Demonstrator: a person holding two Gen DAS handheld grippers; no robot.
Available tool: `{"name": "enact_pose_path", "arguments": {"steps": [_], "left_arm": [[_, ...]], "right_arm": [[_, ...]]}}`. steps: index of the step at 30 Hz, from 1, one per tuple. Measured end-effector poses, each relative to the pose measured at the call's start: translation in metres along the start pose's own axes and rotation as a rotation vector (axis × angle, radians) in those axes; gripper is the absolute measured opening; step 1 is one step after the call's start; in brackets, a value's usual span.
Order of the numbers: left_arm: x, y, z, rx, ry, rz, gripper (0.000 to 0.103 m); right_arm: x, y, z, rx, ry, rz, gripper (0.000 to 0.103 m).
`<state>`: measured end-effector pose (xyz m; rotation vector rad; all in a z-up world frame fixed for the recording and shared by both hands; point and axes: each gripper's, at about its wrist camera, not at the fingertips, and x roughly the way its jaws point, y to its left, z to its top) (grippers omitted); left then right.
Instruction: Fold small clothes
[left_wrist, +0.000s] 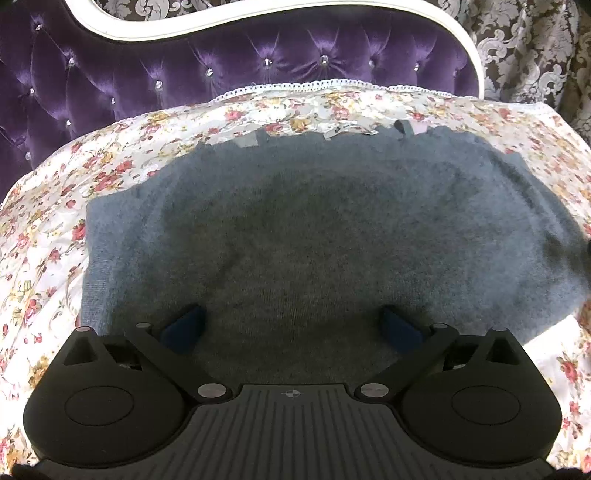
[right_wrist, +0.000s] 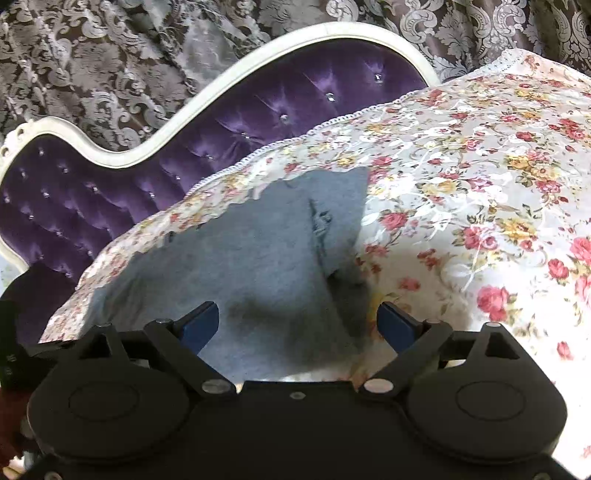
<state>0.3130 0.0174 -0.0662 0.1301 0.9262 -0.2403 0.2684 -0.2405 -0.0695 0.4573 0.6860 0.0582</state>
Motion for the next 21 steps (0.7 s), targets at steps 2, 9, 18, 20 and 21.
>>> {"name": "enact_pose_path", "arguments": {"steps": [2,9,18,20,21], "left_arm": [[0.0,0.0,0.001,-0.001,0.009,0.004,0.103],[0.001,0.0,0.002,-0.004,0.023,0.007,0.103],[0.002,0.0,0.004,-0.005,0.035,0.006,0.103],[0.003,0.0,0.004,-0.006,0.036,0.006,0.103],[0.003,0.0,0.004,-0.005,0.037,0.006,0.103]], "right_arm": [[0.005,-0.001,0.003,0.012,0.016,0.0,0.098],[0.025,0.007,0.014,0.04,0.106,-0.086,0.103],[0.038,0.027,0.007,-0.143,0.175,-0.18,0.103],[0.042,0.03,0.007,-0.177,0.193,-0.192,0.103],[0.043,0.031,0.006,-0.189,0.197,-0.195,0.103]]}}
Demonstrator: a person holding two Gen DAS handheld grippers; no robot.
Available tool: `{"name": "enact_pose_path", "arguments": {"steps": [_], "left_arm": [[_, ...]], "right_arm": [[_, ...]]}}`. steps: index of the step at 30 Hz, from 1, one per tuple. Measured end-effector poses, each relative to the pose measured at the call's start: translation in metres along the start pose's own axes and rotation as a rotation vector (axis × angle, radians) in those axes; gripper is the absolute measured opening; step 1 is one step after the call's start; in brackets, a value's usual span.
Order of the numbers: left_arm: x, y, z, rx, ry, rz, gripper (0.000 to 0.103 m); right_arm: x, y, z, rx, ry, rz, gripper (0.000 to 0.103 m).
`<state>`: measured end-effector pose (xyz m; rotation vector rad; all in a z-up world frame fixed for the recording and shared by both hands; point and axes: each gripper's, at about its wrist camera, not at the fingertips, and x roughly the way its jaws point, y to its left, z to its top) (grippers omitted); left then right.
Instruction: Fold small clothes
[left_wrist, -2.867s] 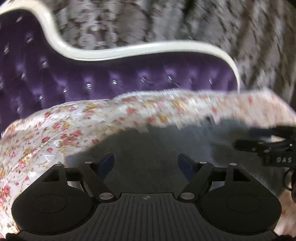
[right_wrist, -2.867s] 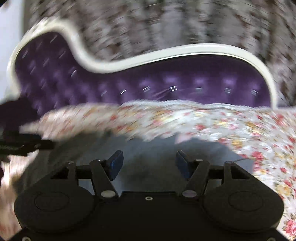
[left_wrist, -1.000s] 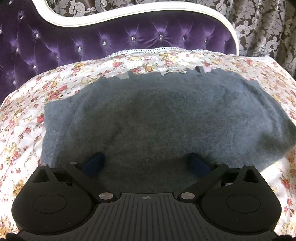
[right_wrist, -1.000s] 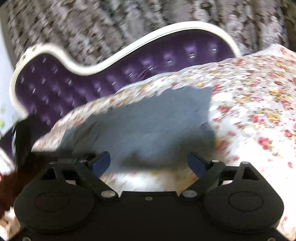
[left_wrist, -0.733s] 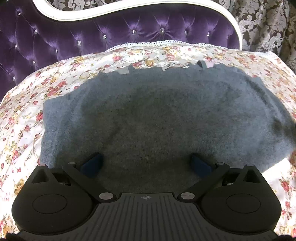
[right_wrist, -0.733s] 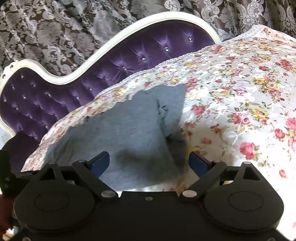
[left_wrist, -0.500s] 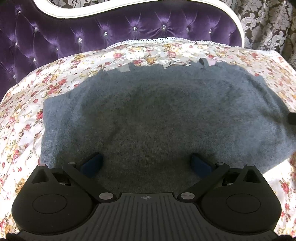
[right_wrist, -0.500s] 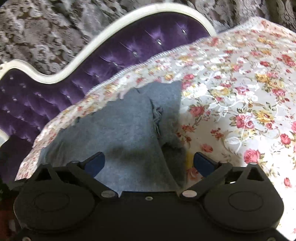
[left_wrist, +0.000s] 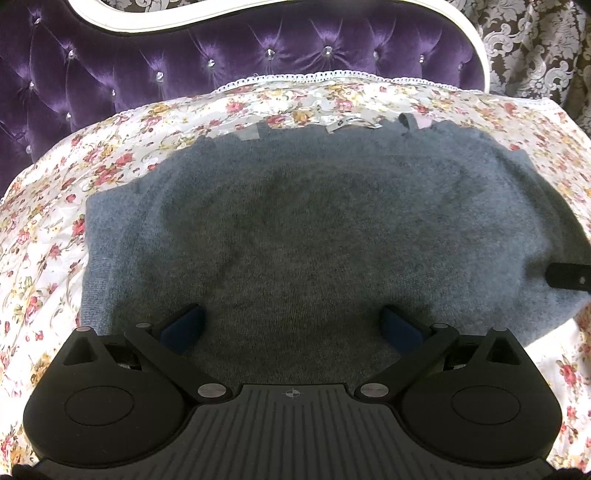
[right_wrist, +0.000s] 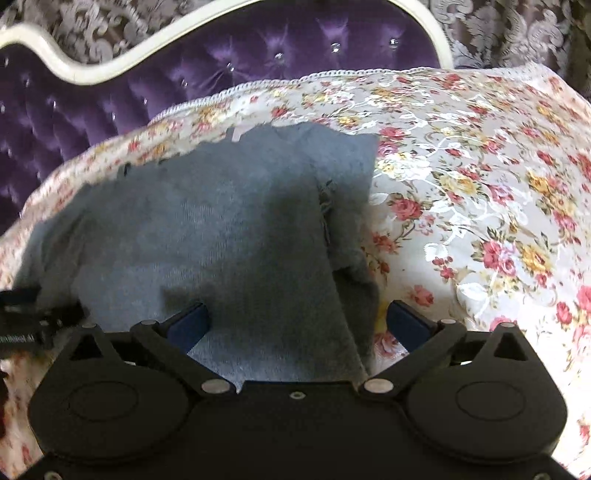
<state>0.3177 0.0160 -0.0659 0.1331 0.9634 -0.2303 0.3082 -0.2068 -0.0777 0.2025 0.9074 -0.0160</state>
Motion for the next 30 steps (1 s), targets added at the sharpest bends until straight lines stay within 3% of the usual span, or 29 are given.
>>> {"name": "enact_pose_path", "arguments": {"steps": [9,14,19,22,25,30], "left_arm": [[0.002,0.001,0.002,0.004,0.023,-0.008,0.103],[0.002,0.002,0.002,0.007,0.023,-0.012,0.103],[0.003,0.001,0.004,0.009,0.029,-0.009,0.103],[0.003,0.001,0.004,0.01,0.033,-0.008,0.103],[0.004,0.001,0.005,0.01,0.034,-0.008,0.103],[0.002,0.002,0.005,0.023,0.023,-0.016,0.103]], "right_arm": [[0.0,-0.003,-0.001,-0.044,0.019,0.031,0.103],[-0.006,-0.02,0.0,-0.03,0.012,0.144,0.103],[-0.013,-0.053,0.006,0.132,-0.046,0.259,0.101],[-0.004,-0.068,0.016,0.204,-0.055,0.326,0.091],[0.014,-0.077,0.027,0.273,-0.041,0.379,0.088],[0.034,-0.072,0.044,0.305,-0.03,0.41,0.088]]}}
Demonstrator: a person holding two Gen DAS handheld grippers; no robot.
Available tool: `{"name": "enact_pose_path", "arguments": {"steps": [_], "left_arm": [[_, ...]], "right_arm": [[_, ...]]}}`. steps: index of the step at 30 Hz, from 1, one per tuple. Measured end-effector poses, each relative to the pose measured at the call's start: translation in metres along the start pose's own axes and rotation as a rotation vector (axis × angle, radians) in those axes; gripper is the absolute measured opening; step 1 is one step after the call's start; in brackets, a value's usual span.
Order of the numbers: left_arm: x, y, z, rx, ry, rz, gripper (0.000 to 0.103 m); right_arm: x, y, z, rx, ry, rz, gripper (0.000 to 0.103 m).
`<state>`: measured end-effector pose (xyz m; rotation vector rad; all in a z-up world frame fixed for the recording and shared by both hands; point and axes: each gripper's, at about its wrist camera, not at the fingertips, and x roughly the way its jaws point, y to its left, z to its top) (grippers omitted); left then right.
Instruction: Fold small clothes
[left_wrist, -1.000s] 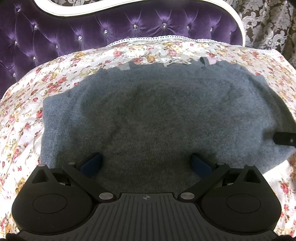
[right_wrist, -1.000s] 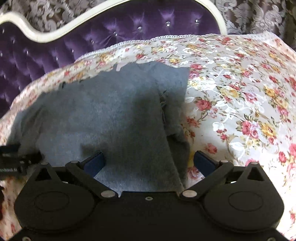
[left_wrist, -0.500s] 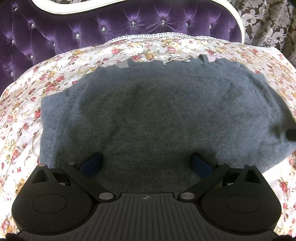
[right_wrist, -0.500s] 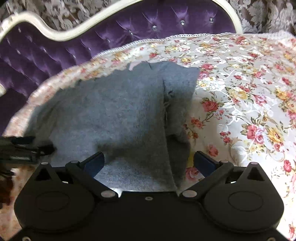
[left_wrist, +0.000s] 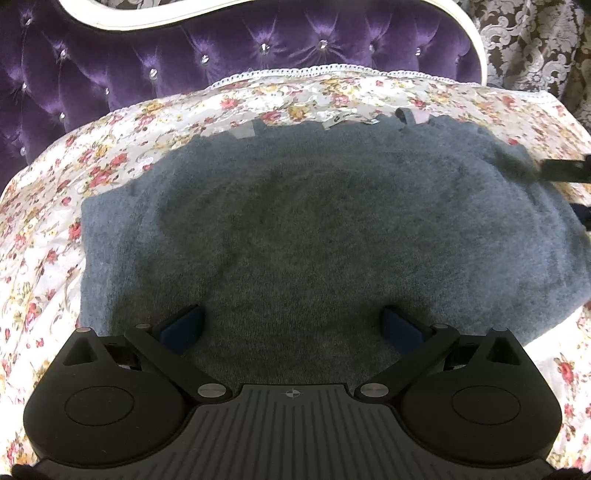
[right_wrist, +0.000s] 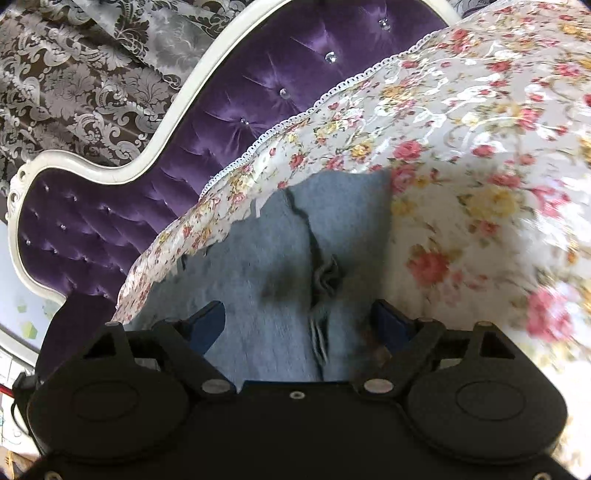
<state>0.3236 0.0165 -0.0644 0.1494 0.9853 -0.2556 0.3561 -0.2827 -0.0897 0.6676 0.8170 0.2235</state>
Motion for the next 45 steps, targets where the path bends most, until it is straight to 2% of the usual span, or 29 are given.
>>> {"name": "enact_pose_path", "arguments": {"steps": [3,4,5,9,12,15,16,19,23,27,30,31,33,36,39,41,43,45], "left_arm": [[-0.008,0.004,0.005,-0.002,0.002,-0.03,0.099],[-0.014,0.006,0.007,-0.013,-0.009,-0.045,0.089],[-0.02,0.008,0.012,-0.027,-0.026,-0.062,0.086],[-0.038,0.008,0.039,-0.08,-0.116,-0.096,0.086],[-0.032,-0.004,0.062,-0.065,-0.137,-0.067,0.086],[-0.008,-0.016,0.078,-0.079,-0.109,-0.05,0.085],[0.004,-0.018,0.081,-0.102,-0.086,-0.054,0.08],[0.031,-0.019,0.088,-0.164,-0.034,-0.039,0.076],[0.049,-0.025,0.092,-0.121,-0.02,0.03,0.078],[0.05,-0.027,0.091,-0.129,-0.024,0.049,0.081],[0.047,-0.024,0.094,-0.133,-0.018,0.031,0.08],[0.044,-0.021,0.096,-0.147,-0.016,0.021,0.075],[0.032,-0.018,0.096,-0.174,-0.036,-0.005,0.072],[0.006,-0.016,0.084,-0.182,-0.091,-0.044,0.072],[-0.005,-0.021,0.07,-0.151,-0.112,-0.055,0.073],[-0.001,-0.027,0.061,-0.127,-0.098,-0.043,0.073],[0.015,-0.028,0.055,-0.122,-0.048,-0.029,0.073],[0.017,-0.029,0.049,-0.107,-0.079,-0.024,0.075]], "right_arm": [[0.009,0.005,0.004,-0.049,0.012,-0.024,0.088],[0.01,0.006,0.004,-0.066,0.021,-0.032,0.088],[0.011,0.008,0.004,-0.084,0.031,-0.043,0.088],[0.015,0.019,0.001,-0.204,0.069,-0.092,0.088],[0.018,0.025,-0.001,-0.259,0.082,-0.127,0.089],[0.019,0.027,-0.001,-0.28,0.09,-0.139,0.089],[0.019,0.027,-0.001,-0.283,0.093,-0.138,0.089],[0.018,0.024,0.001,-0.276,0.098,-0.121,0.089],[0.018,0.019,0.003,-0.252,0.096,-0.094,0.089],[0.018,0.018,0.003,-0.249,0.092,-0.085,0.089],[0.018,0.018,0.003,-0.248,0.089,-0.083,0.089],[0.018,0.019,0.003,-0.248,0.089,-0.083,0.089],[0.017,0.019,0.003,-0.246,0.088,-0.08,0.089],[0.016,0.017,0.003,-0.23,0.087,-0.068,0.089],[0.014,0.014,0.004,-0.2,0.083,-0.048,0.089],[0.013,0.011,0.005,-0.182,0.082,-0.034,0.089],[0.012,0.008,0.007,-0.162,0.081,-0.017,0.089],[0.01,0.006,0.007,-0.145,0.083,0.002,0.089]]}}
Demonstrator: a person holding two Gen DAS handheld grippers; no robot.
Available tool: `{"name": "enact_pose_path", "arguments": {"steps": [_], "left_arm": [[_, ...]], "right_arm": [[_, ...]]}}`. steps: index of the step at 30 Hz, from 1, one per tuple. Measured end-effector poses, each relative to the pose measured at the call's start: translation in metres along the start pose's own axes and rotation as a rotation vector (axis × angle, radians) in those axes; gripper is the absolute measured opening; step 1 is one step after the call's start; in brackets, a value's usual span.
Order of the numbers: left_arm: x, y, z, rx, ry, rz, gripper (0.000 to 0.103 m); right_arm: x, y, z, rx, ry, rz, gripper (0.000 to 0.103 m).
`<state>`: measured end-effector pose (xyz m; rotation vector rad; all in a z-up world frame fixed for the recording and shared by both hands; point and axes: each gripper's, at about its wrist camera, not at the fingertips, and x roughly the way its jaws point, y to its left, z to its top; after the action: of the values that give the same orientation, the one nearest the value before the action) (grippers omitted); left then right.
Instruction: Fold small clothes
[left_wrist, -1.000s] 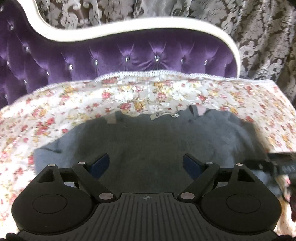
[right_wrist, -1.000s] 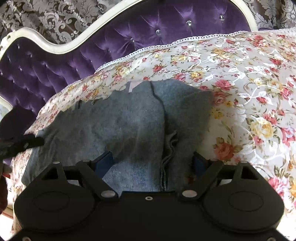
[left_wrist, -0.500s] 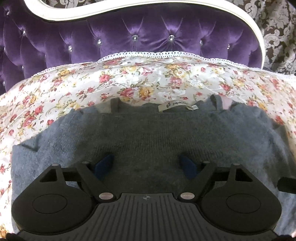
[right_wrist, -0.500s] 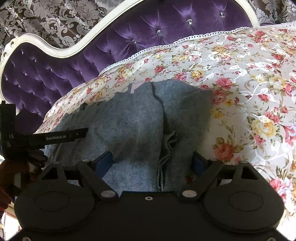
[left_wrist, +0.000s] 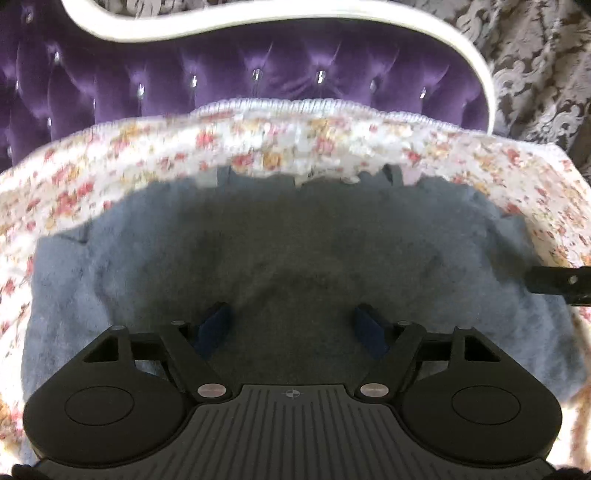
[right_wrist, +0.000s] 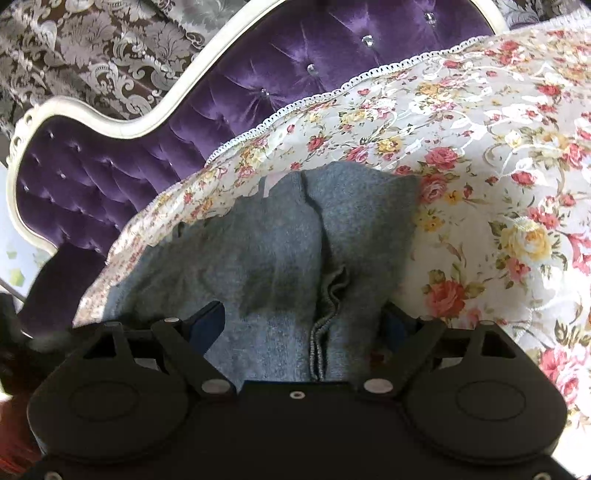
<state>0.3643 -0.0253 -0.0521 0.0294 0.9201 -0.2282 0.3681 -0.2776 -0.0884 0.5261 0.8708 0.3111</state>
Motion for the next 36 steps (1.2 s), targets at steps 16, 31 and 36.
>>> {"name": "enact_pose_path", "arguments": {"steps": [16,31,36], "left_arm": [[-0.091,0.044,-0.055,-0.074,-0.135,0.003,0.074],[-0.13,0.087,-0.133,-0.178,-0.089,-0.002,0.074],[-0.14,0.093,-0.144,-0.183,-0.115,-0.012,0.074]], "right_arm": [[0.006,-0.011,0.0,0.121,-0.011,0.109,0.06],[0.002,0.085,0.011,-0.073,-0.008,-0.125,0.028],[0.008,0.166,0.02,-0.199,-0.002,-0.096,0.028]]}}
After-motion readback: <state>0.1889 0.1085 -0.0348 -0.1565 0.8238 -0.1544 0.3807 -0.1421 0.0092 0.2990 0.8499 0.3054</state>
